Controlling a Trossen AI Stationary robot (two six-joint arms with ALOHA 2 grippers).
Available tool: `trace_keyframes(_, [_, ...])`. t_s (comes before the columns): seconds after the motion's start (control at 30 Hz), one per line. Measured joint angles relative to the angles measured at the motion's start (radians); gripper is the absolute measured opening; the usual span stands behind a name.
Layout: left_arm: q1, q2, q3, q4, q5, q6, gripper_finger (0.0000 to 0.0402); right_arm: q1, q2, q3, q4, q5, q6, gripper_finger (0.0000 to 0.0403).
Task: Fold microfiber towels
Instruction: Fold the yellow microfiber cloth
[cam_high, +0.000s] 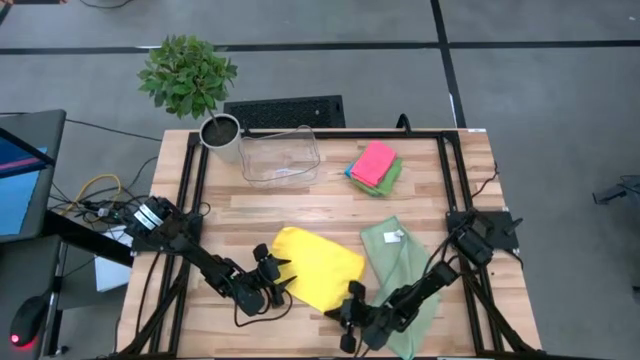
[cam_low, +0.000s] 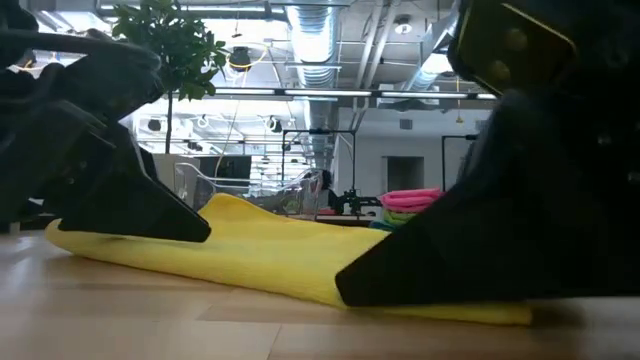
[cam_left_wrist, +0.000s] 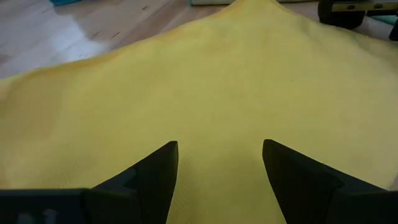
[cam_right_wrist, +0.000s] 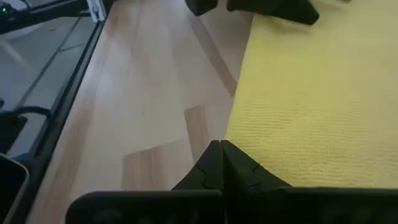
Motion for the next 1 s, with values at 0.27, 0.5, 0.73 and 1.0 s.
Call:
trace_keyframes(0.27, [0.026,0.000,0.000,0.007,-0.004,0.020,0.0228,-0.010,0.012,0.003,-0.059,0.065,-0.007,0.0028])
trace_keyframes(0.5, [0.104,0.000,0.000,0.005,0.009,0.041,0.0228,-0.073,0.005,-0.018,-0.071,0.074,-0.076,0.0016])
trace_keyframes(0.73, [0.175,0.000,0.000,-0.015,0.070,0.048,0.0228,-0.062,-0.003,-0.023,-0.093,0.056,-0.028,0.0023])
trace_keyframes(1.0, [0.207,-0.001,0.000,-0.004,0.112,0.045,0.0228,0.030,-0.124,-0.039,-0.341,0.051,0.017,0.0025])
